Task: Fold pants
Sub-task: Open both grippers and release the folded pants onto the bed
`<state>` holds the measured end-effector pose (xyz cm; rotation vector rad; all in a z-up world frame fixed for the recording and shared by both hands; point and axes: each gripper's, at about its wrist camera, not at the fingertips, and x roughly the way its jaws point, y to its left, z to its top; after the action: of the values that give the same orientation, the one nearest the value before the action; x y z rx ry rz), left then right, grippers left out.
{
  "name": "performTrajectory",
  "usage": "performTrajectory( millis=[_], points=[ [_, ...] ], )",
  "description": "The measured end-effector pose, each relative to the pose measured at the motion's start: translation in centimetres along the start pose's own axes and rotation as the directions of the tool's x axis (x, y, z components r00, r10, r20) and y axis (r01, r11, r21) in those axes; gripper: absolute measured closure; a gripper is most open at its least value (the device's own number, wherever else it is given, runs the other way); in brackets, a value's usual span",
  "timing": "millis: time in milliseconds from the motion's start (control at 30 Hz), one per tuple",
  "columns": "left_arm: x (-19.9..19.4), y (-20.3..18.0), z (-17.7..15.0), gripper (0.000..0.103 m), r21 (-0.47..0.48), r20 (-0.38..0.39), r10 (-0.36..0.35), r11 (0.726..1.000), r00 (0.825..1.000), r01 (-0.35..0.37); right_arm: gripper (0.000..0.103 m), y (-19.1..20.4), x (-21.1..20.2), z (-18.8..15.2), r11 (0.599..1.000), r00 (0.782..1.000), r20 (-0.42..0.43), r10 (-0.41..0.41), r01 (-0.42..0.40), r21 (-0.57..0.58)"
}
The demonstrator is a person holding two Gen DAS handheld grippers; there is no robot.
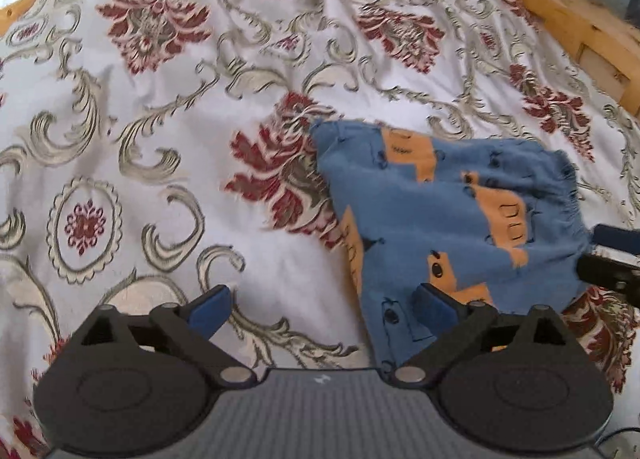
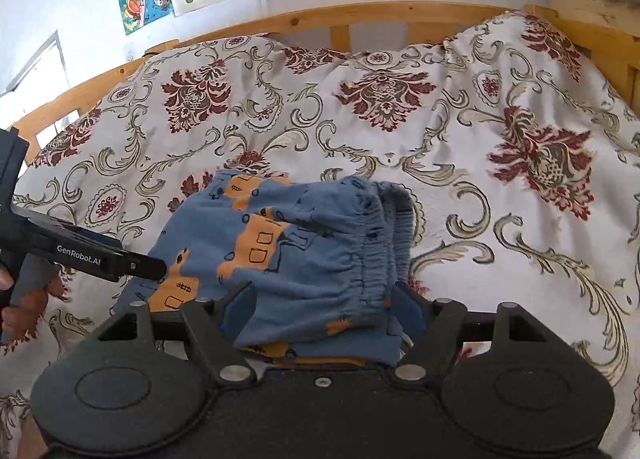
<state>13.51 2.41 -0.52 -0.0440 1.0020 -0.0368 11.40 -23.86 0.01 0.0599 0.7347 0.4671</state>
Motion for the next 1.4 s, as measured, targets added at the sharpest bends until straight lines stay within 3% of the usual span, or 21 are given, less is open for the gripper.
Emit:
performTrajectory(
  millis=[100,300,367,467,633,800,1033,1400],
  points=[
    [0.1,0.5,-0.1,0.001,-0.010,-0.005,-0.002,1.000,1.000,0.002,0.026,0.0,-0.8,0.0,1.000,1.000,0.027,-0.006,0.005,0.017],
    [-0.1,1.0,-0.5,0.001,-0.024,-0.012,0.039,0.999,0.999,-0.039,0.024,-0.1,0.7,-1.3,0.999,0.998,-0.056,-0.042,0.043,0.024],
    [0.0,1.4,-0.8,0.001,-0.034,-0.018,0.051,0.998,0.999,-0.052,0.023,-0.5,0.0,-1.7,0.997,0.999,-0.036,-0.031,0.033,0.063],
    [-0.7,2.0,-1.1,0.001,-0.064,-0.014,0.048,0.997,0.999,-0.049,0.010,-0.6,-1.1,-2.1,0.996,0.999,-0.014,-0.048,0.049,0.079],
    [-2.7,1.7,-1.8,0.001,-0.040,0.039,0.030,0.999,0.999,-0.029,0.007,-1.2,-0.9,-3.3,0.991,0.997,-0.058,-0.044,0.051,0.125],
    [-3.0,1.5,-2.8,0.001,-0.041,0.014,0.045,0.998,0.999,-0.045,0.001,-1.9,-2.0,-3.2,0.989,0.999,-0.014,-0.032,0.034,0.144],
    [-4.9,1.6,-1.8,0.000,-0.057,0.064,0.020,0.998,0.998,-0.016,0.001,-3.8,-1.7,-1.7,0.984,0.999,-0.018,0.052,-0.048,0.169],
    [-4.2,-0.2,-0.7,0.000,0.054,0.050,0.026,0.998,0.998,-0.029,0.001,-6.7,-1.4,0.2,0.961,0.987,-0.066,0.148,-0.128,0.247]
  ],
)
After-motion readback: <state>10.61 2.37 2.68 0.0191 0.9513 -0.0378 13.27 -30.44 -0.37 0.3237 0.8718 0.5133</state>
